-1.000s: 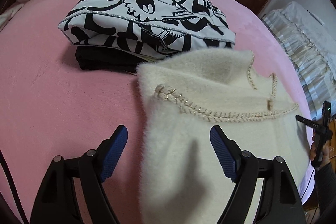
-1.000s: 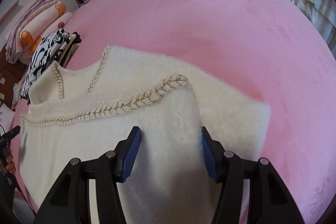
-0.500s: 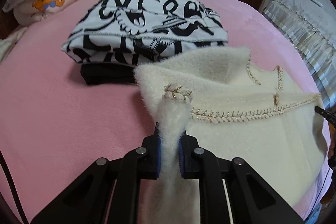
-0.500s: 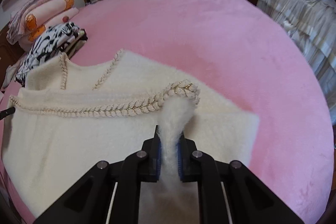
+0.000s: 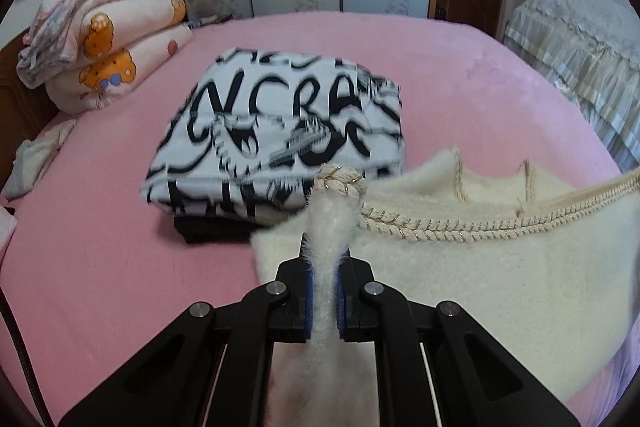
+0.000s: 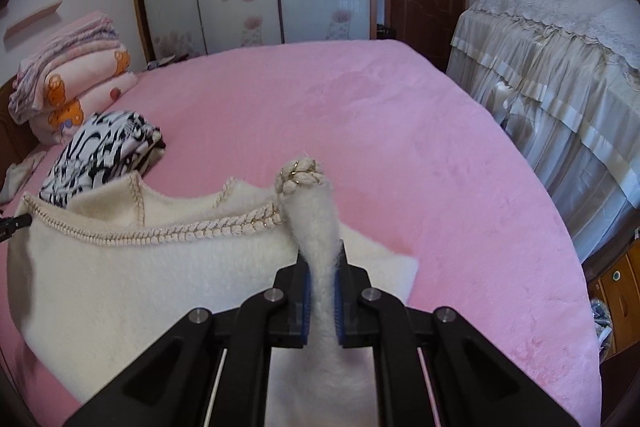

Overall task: Fold large clothes
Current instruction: 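Carry the hem with both tools over toward the collar and lay it down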

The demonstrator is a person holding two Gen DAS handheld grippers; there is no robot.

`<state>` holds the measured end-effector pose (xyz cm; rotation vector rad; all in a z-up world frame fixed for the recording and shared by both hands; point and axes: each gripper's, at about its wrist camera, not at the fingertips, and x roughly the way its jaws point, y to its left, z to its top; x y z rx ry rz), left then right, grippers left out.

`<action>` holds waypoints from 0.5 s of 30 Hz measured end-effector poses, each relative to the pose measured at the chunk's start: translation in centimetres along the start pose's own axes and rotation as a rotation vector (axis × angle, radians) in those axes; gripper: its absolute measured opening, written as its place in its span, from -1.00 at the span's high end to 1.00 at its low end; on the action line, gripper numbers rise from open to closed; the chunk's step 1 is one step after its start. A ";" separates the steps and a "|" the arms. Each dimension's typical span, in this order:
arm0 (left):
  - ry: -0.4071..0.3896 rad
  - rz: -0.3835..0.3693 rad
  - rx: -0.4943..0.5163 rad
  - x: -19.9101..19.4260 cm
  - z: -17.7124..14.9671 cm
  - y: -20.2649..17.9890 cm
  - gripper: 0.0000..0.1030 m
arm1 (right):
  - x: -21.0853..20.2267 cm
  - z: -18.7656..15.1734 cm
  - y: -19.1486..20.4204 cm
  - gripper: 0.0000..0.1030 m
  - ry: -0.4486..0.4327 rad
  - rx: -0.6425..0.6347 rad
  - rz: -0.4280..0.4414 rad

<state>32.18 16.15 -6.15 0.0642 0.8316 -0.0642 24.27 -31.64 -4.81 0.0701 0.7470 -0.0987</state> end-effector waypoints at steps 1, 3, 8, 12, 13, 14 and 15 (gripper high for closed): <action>-0.029 0.011 0.000 -0.2 0.7 -0.2 0.88 | -0.1 0.3 0.0 0.85 -0.014 0.012 -0.005; -0.068 0.022 -0.014 -0.1 2.2 -0.5 0.88 | -0.2 1.1 -0.5 0.85 -0.045 0.046 -0.025; -0.088 0.052 -0.029 3.5 4.7 -1.3 0.88 | 3.0 2.9 -2.0 0.85 -0.045 0.126 -0.050; -0.015 0.121 -0.032 9.5 3.9 -2.2 0.88 | 9.3 2.2 -2.3 0.85 0.042 0.145 -0.090; -0.006 0.132 -0.030 10.7 3.4 -2.3 0.88 | 11.2 1.7 -2.4 0.85 0.084 0.149 -0.106; -0.015 0.141 -0.023 11.2 3.1 -2.4 0.88 | 13.0 1.0 -2.5 0.85 0.124 0.150 -0.125; -0.035 0.151 -0.007 11.7 2.6 -2.7 0.87 | 14.6 0.4 -2.6 0.85 0.160 0.144 -0.151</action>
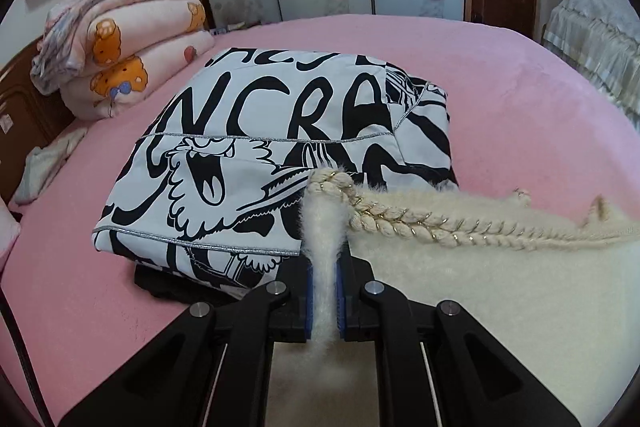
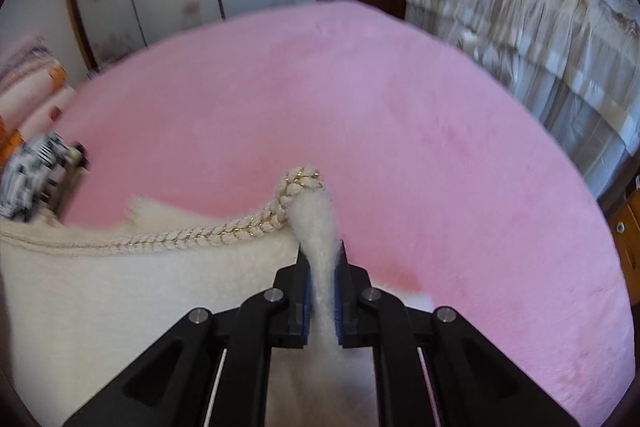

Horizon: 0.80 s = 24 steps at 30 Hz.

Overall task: Fold large clothes
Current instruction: 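Carry the hem with both tools over toward the collar and lay it down, then release the hem and smooth the folded cardigan with both tools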

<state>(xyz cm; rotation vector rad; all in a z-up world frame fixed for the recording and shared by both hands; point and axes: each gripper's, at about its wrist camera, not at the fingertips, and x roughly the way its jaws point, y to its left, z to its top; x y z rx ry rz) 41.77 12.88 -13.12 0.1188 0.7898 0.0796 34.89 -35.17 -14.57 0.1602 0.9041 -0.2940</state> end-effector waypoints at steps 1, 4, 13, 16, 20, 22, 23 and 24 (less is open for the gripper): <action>-0.015 0.007 0.016 0.2 -0.2 -0.3 0.87 | 1.2 -0.5 0.0 0.83 0.018 -0.001 -0.019; -0.038 0.015 0.039 0.6 -0.7 -0.5 0.81 | 2.8 -1.1 -0.7 0.79 0.030 0.029 -0.038; -0.076 0.053 -0.026 -5.6 -0.5 0.6 -0.09 | -3.3 0.0 0.2 0.25 -0.012 0.092 -0.055; -0.072 -0.039 -0.058 -9.2 -2.1 -1.3 -0.09 | -7.3 -0.8 4.8 0.25 -0.077 0.003 0.046; -0.021 -0.142 -0.100 -10.9 -5.5 -4.4 -0.09 | -9.5 -4.0 12.5 0.26 -0.036 -0.100 0.249; 0.015 -0.166 -0.110 -10.4 -7.7 -6.2 -0.09 | -9.3 -5.8 15.6 0.26 0.004 -0.135 0.319; 0.040 -0.167 -0.113 -9.7 -8.6 -6.7 -0.08 | -8.8 -6.8 16.9 0.26 0.015 -0.158 0.333; 0.062 -0.161 -0.117 -9.0 -9.4 -7.1 -0.08 | -8.2 -7.9 18.1 0.26 0.033 -0.180 0.334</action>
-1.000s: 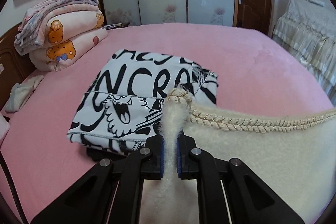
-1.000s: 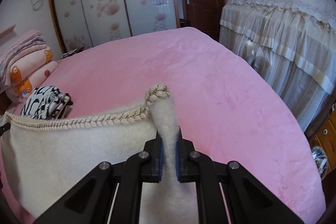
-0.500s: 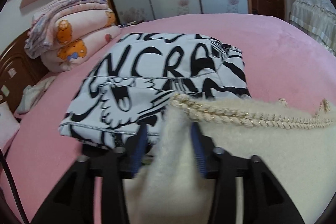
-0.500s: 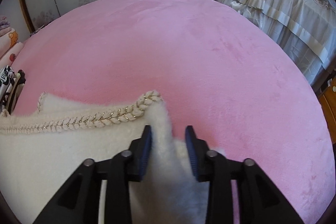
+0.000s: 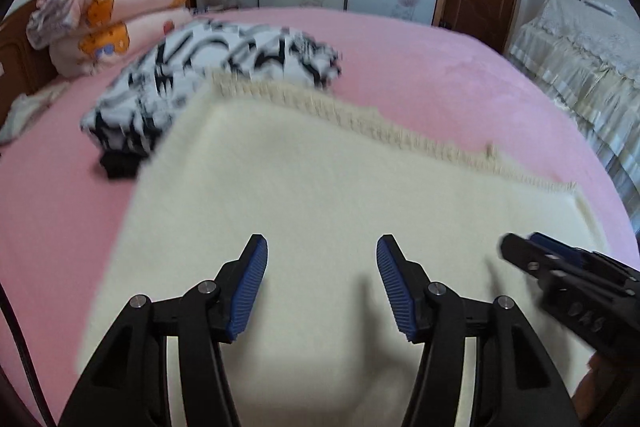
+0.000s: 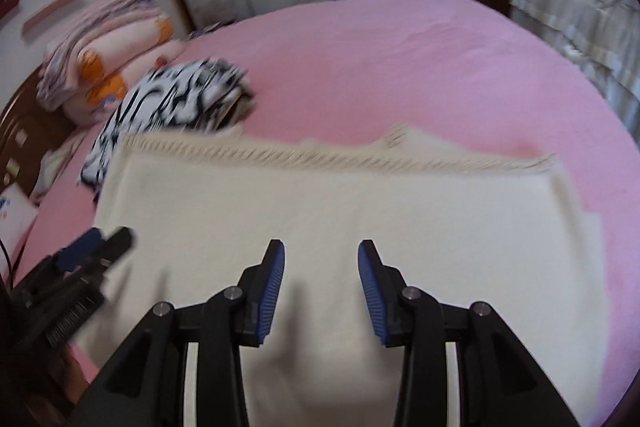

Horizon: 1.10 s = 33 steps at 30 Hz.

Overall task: Fold large clothes
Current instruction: 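Release the hem and smooth the folded cardigan with both tools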

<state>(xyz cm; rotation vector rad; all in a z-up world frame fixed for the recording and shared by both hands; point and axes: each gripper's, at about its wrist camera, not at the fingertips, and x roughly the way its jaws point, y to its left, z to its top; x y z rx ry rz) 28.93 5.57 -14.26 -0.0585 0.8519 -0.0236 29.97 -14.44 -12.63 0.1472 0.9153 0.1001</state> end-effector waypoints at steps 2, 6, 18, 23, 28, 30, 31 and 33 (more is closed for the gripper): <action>0.042 0.023 -0.008 1.7 -1.2 0.3 -0.08 | 1.9 -1.3 0.5 0.26 0.051 -0.009 -0.009; -0.007 0.060 0.036 2.0 -1.9 2.8 -0.09 | 2.0 -2.4 -2.8 0.55 0.023 -0.019 -0.094; 0.010 0.091 0.070 2.0 -2.2 8.9 -0.10 | -3.3 -5.6 -17.3 1.00 -0.005 0.115 -0.378; 0.066 0.082 0.015 1.7 -1.5 9.1 -0.13 | -3.6 -5.3 -16.8 0.93 0.017 0.143 -0.377; 0.101 0.061 -0.016 -0.3 -1.2 8.9 -0.37 | -4.9 -4.7 -16.0 0.70 0.037 0.187 -0.339; 0.112 0.057 -0.023 -1.6 -1.2 8.5 -0.37 | -5.9 -4.8 -14.9 0.66 0.029 0.194 -0.309; 0.119 0.055 -0.025 -2.2 -1.3 8.2 -0.37 | -6.3 -4.9 -14.3 0.66 0.027 0.191 -0.298; 0.131 0.047 -0.028 -3.4 -1.7 7.5 -0.37 | -7.3 -5.0 -12.3 0.65 0.026 0.170 -0.256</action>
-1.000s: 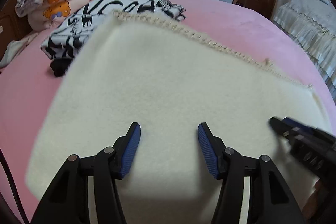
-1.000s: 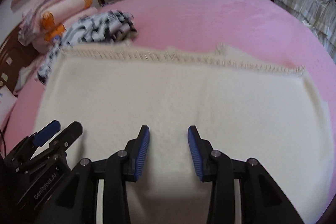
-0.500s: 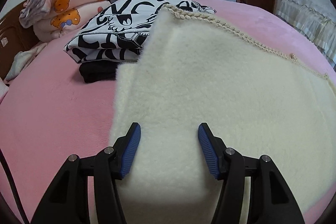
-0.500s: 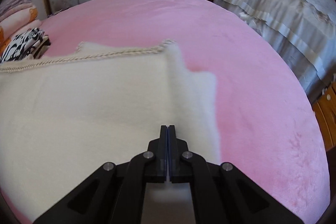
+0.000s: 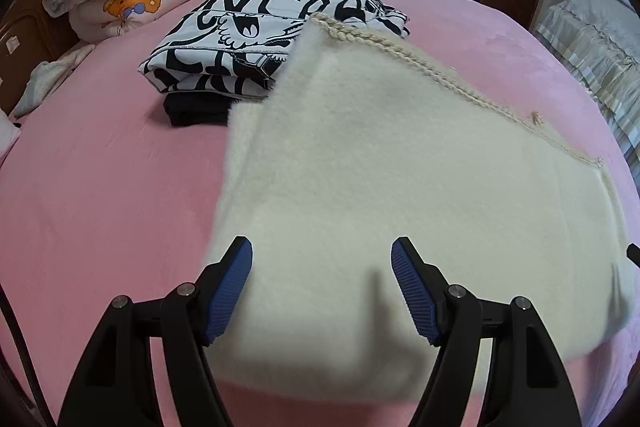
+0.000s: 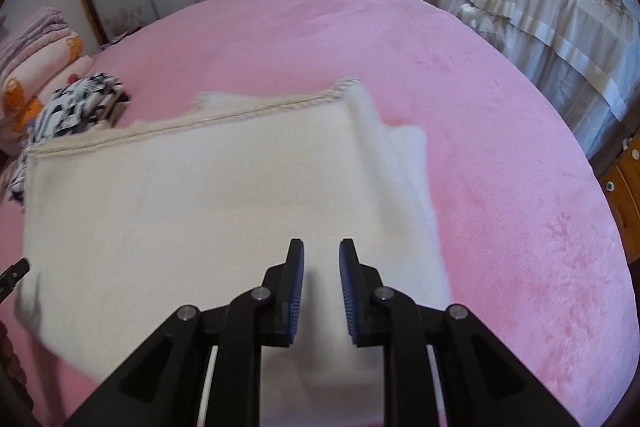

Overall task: Fold large clothes
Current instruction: 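Release the hem and smooth the folded cardigan with both tools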

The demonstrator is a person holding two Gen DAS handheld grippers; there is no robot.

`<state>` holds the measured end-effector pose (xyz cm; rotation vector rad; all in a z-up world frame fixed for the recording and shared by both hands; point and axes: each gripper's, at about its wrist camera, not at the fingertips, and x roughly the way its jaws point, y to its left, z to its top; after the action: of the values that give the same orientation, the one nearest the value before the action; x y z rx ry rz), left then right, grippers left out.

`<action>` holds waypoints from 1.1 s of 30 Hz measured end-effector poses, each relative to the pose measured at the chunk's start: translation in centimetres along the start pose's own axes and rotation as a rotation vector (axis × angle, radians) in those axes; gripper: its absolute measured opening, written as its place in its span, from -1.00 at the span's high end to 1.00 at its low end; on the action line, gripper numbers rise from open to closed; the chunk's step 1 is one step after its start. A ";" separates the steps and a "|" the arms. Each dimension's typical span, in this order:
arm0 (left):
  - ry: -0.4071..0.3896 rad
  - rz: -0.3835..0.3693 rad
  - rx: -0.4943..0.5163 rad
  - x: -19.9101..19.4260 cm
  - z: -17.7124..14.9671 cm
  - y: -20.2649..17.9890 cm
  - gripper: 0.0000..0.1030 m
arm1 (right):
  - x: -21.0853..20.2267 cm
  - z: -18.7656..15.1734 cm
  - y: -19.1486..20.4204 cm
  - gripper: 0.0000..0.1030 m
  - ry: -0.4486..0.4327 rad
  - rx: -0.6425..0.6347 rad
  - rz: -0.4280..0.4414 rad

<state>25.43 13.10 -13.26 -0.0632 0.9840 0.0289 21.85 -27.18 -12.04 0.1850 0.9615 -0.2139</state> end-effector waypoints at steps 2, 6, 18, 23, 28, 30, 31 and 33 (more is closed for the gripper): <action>0.004 -0.035 -0.005 -1.1 -0.9 -0.9 -0.37 | -1.1 -0.8 2.2 0.65 0.003 -0.028 0.049; 0.020 -0.075 -0.016 -2.1 -3.4 -3.0 -0.37 | -2.5 -3.3 6.8 0.65 0.012 -0.103 0.146; 0.065 -0.031 -0.015 0.0 -8.2 -3.8 -0.38 | 0.4 -8.4 5.2 0.64 0.065 -0.100 0.068; 0.076 -0.045 -0.043 -0.1 -8.5 -2.5 -0.38 | 0.4 -8.8 -0.9 0.66 0.074 0.003 0.005; 0.089 -0.043 -0.063 -0.2 -8.5 -2.2 -0.42 | 0.0 -8.8 -2.4 0.66 0.077 0.031 -0.008; 0.098 -0.039 -0.071 -0.2 -8.5 -2.0 -0.46 | 0.1 -8.7 -1.8 0.64 0.077 0.018 -0.026; 0.101 -0.041 -0.074 -0.2 -8.5 -1.9 -0.46 | 0.1 -8.7 -1.5 0.64 0.076 0.010 -0.041; 0.108 -0.043 -0.077 -0.2 -8.5 -1.7 -0.46 | -0.2 -8.9 -1.4 0.64 0.076 0.005 -0.059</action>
<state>18.36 10.85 -17.65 -0.1579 1.0896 0.0246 14.32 -26.31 -16.89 0.1702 1.0431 -0.2652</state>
